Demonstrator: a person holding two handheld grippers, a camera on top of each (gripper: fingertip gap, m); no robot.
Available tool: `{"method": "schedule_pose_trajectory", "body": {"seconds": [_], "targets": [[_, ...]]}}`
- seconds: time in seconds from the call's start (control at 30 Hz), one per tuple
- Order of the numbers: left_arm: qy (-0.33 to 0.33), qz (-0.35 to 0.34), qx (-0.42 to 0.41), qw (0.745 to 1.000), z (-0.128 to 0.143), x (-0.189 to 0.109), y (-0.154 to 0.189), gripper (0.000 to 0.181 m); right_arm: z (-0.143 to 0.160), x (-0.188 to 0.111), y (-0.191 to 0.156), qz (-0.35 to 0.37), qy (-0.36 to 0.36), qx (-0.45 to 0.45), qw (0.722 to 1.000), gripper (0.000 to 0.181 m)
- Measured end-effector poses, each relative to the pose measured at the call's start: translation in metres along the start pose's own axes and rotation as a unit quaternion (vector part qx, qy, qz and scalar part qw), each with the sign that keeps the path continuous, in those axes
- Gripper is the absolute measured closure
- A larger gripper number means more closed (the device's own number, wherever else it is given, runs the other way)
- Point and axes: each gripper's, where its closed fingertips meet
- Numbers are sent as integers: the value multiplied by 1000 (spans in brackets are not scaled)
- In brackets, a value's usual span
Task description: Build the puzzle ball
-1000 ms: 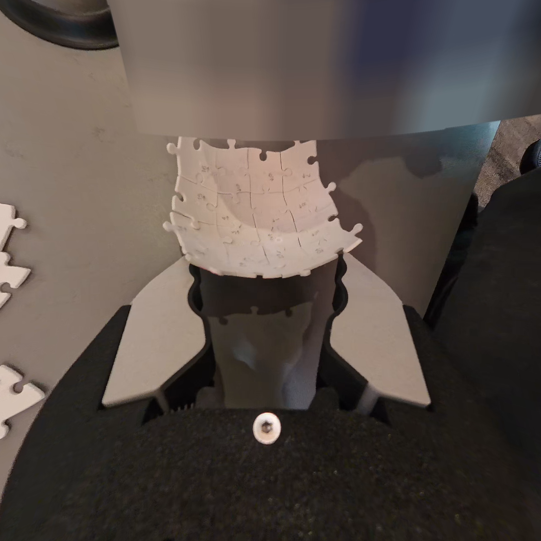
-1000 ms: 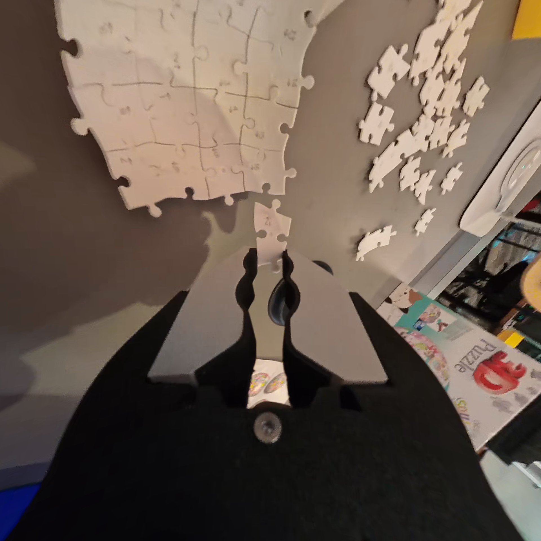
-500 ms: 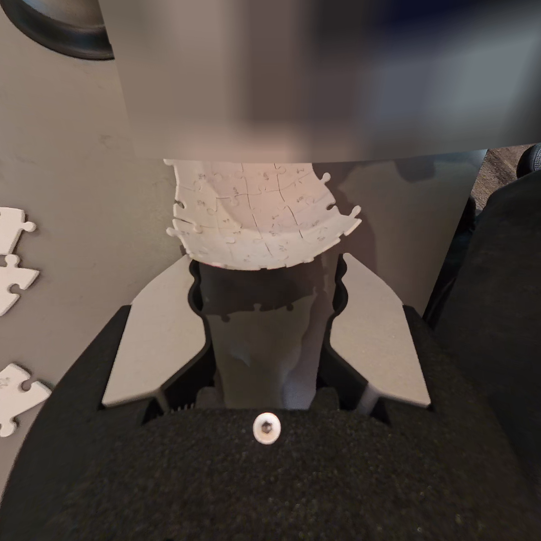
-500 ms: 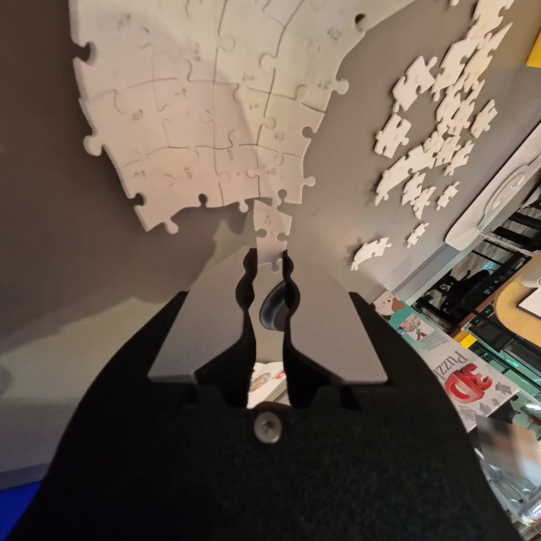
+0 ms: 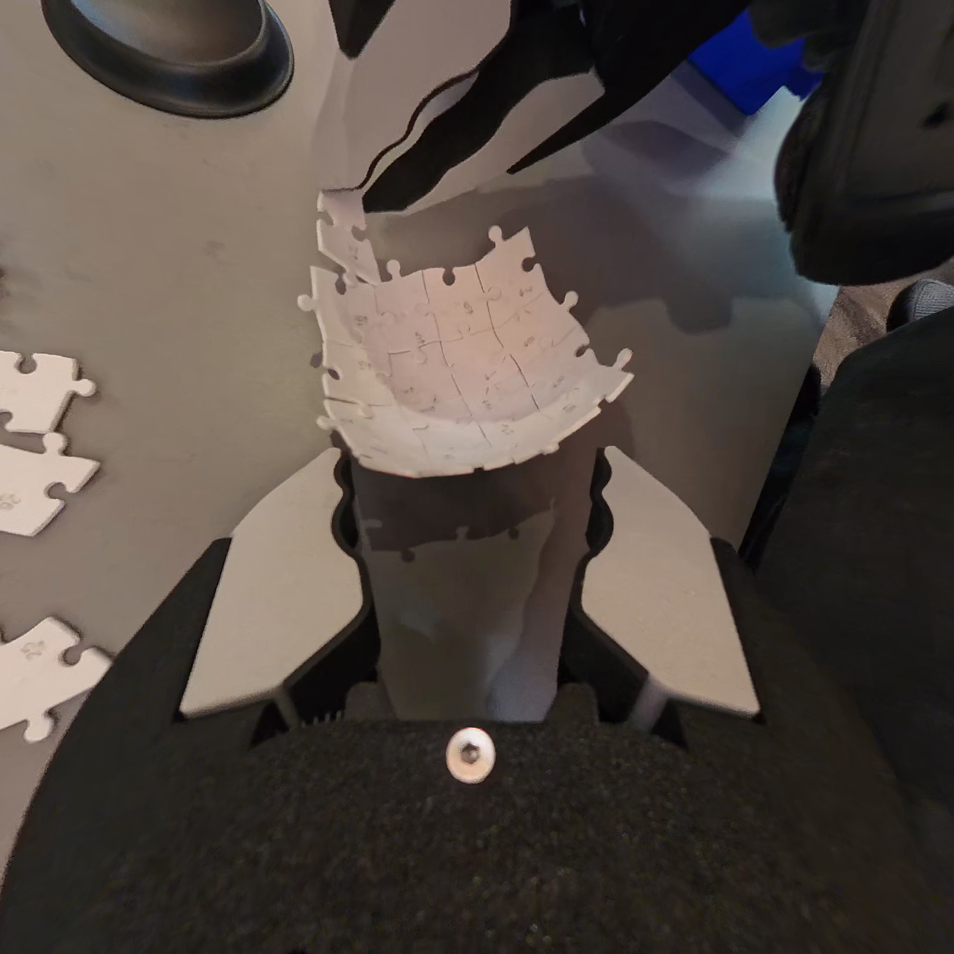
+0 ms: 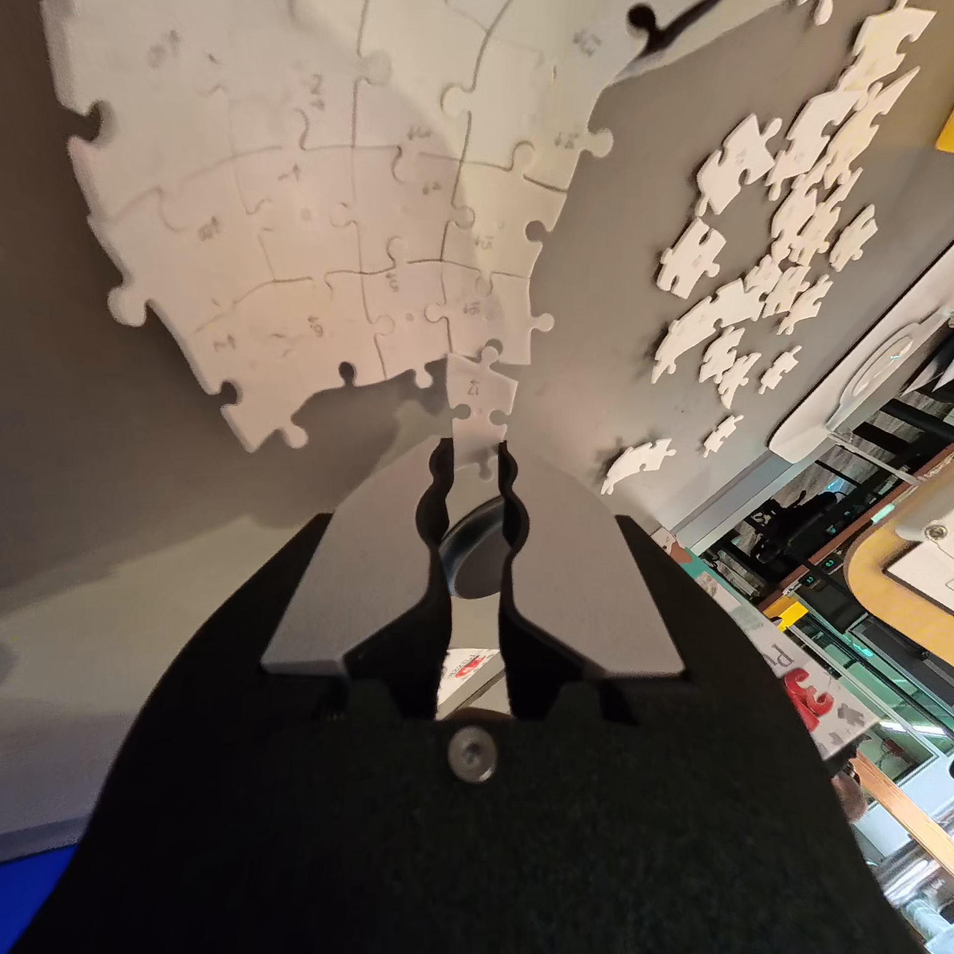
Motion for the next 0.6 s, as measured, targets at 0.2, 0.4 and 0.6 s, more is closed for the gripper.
{"method": "schedule_pose_trajectory", "body": {"seconds": [0.2, 0.4, 0.6], "targets": [[26, 17, 1, 1000, -6, -35, 1, 119, -4, 6, 1, 2, 6, 1, 1000, 166], [12, 49, 23, 998, -33, -39, -3, 152, -3, 3, 0, 2, 10, 33, 999, 165], [-89, 35, 112, 989, -53, -9, -17, 181, -3, -2, -3, 5, 11, 64, 998, 165]]}}
Point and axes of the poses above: each gripper's, where its closed fingertips meet, x out along the fingers, z out of its underside, y = z × x across the jaws, and after that the axes turned 15 degrees about z, right-handed
